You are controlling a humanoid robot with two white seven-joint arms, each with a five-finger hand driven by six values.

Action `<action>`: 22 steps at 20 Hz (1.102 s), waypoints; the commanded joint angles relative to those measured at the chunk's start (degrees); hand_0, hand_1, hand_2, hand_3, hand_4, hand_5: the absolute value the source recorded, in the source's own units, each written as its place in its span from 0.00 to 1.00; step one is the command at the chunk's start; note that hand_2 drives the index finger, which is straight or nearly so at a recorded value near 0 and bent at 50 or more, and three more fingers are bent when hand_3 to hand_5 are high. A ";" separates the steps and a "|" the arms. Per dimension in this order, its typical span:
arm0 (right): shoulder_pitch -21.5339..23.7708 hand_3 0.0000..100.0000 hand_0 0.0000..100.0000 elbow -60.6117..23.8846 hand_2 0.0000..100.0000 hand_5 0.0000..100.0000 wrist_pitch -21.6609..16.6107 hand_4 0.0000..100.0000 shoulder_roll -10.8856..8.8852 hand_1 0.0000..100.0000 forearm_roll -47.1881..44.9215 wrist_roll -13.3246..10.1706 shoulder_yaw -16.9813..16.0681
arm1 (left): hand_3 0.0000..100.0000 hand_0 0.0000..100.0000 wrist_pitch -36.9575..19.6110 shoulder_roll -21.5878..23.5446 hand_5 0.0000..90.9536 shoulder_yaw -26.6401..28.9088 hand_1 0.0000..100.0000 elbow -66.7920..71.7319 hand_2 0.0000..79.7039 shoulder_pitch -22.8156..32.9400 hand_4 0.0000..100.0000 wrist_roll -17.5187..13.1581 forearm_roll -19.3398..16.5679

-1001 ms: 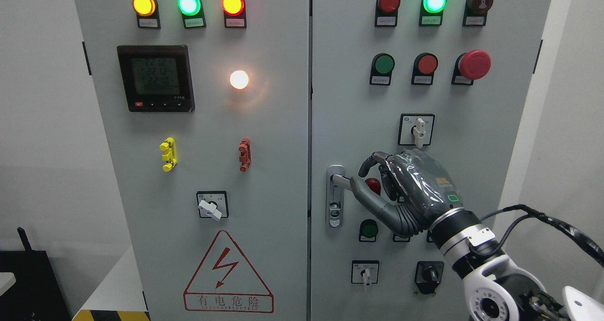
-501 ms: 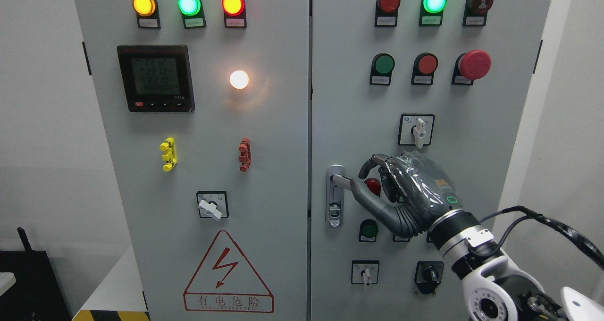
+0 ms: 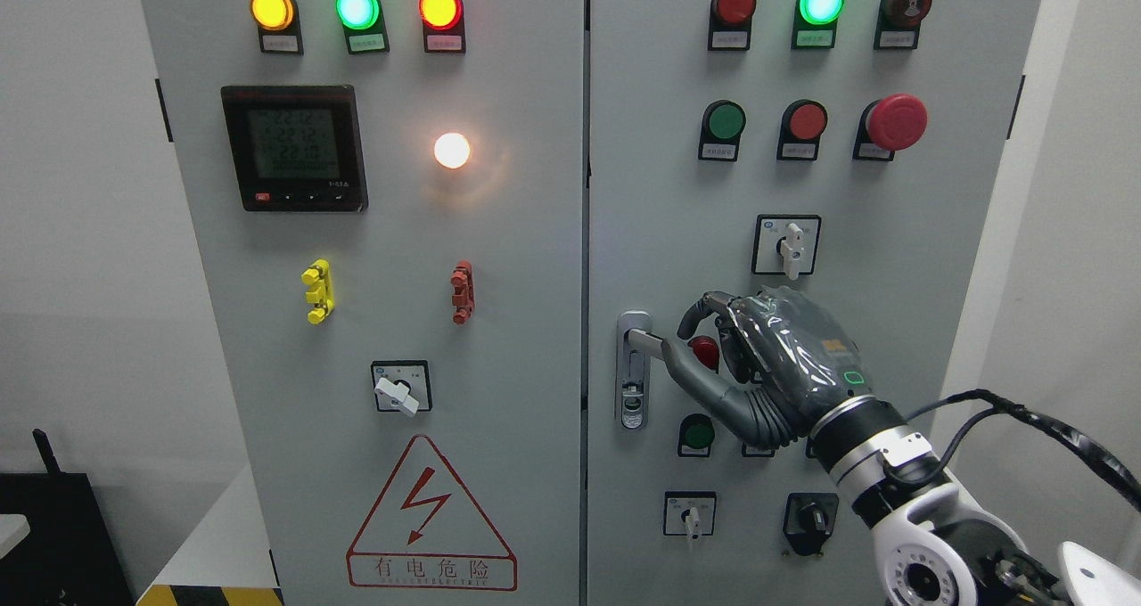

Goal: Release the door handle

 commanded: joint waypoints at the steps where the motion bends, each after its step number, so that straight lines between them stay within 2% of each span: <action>1: 0.06 1.00 0.49 0.06 0.45 1.00 -0.01 1.00 0.14 0.08 -0.01 0.01 0.01 | 0.00 0.12 -0.03 0.00 0.00 0.00 0.39 -1.76 0.00 1.76 0.00 0.05 0.00; 22: 0.23 1.00 0.50 0.23 0.46 1.00 -0.01 1.00 1.37 0.09 -0.01 0.01 0.09 | 0.00 0.12 -0.03 0.00 0.00 0.00 0.39 -1.76 0.00 1.76 0.00 0.05 0.00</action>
